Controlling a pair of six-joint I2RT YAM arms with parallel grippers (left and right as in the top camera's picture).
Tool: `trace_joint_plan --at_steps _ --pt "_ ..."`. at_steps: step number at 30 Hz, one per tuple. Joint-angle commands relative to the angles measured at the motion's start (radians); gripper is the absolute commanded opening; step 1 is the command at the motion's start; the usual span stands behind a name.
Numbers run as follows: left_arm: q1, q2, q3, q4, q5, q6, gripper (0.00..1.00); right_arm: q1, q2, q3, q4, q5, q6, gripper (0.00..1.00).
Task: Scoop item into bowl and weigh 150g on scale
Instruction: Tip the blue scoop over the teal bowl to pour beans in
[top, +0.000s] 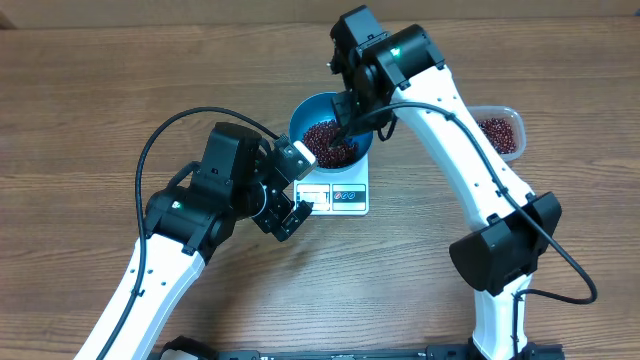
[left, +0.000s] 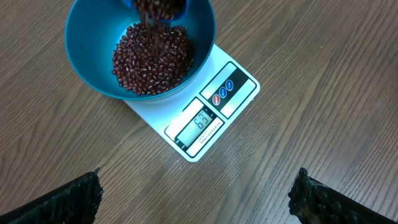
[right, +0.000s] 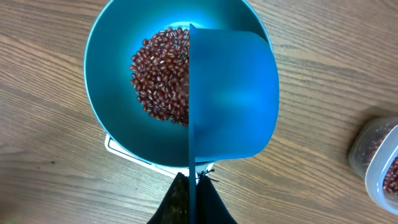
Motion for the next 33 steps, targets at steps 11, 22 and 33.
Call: trace_joint_plan --at_steps 11,22,33 --pt "0.005 0.0 0.006 0.001 0.001 -0.007 1.0 0.043 -0.018 0.027 0.017 0.111 0.011 0.04" --pt "0.005 0.0 0.006 0.001 0.001 -0.007 0.99 0.059 -0.018 0.027 0.026 0.137 0.012 0.04" --pt "0.005 0.0 0.006 0.001 0.001 -0.007 1.0 0.084 -0.018 0.027 0.034 0.18 0.011 0.04"
